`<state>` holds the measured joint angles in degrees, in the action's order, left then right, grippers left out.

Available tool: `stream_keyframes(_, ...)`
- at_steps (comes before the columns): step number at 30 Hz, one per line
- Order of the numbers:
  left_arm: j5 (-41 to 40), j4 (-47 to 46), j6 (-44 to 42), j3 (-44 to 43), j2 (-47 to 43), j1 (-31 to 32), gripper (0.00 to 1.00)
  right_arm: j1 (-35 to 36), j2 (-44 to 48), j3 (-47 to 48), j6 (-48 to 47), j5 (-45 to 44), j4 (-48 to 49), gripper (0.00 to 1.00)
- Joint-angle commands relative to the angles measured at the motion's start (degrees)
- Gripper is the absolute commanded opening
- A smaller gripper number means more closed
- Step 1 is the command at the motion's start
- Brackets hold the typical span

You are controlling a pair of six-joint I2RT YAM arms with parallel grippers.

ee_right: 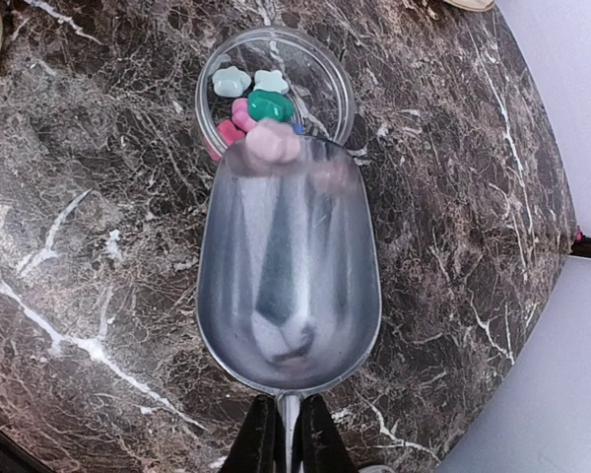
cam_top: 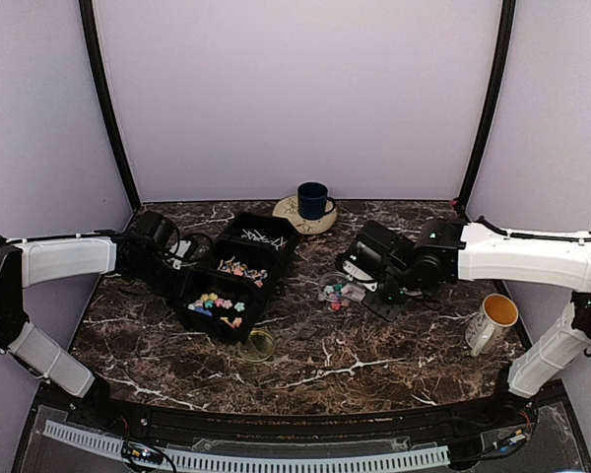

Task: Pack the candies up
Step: Place the fake candies in the packing box.

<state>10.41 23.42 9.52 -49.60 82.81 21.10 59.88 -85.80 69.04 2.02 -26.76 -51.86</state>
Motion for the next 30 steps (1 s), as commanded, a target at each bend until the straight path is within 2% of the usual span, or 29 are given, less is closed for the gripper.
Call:
stream_keyframes(1, 2.9, -8.1, 0.6, -4.1, -3.7, -0.3, 0.00, -0.2, -0.9, 3.0, 0.0, -0.2, -3.0, 0.00)
stream_keyframes(14, 2.5, -8.1, 0.5, -4.1, -3.5, -0.4, 0.00, -0.2, -0.9, 5.5, -0.1, -2.6, -5.4, 0.00)
stream_keyframes(30, -4.9, -4.6, -2.2, -5.5, -2.9, -0.4, 0.01, -0.3, 0.5, 2.5, -1.5, -5.3, 5.2, 0.00)
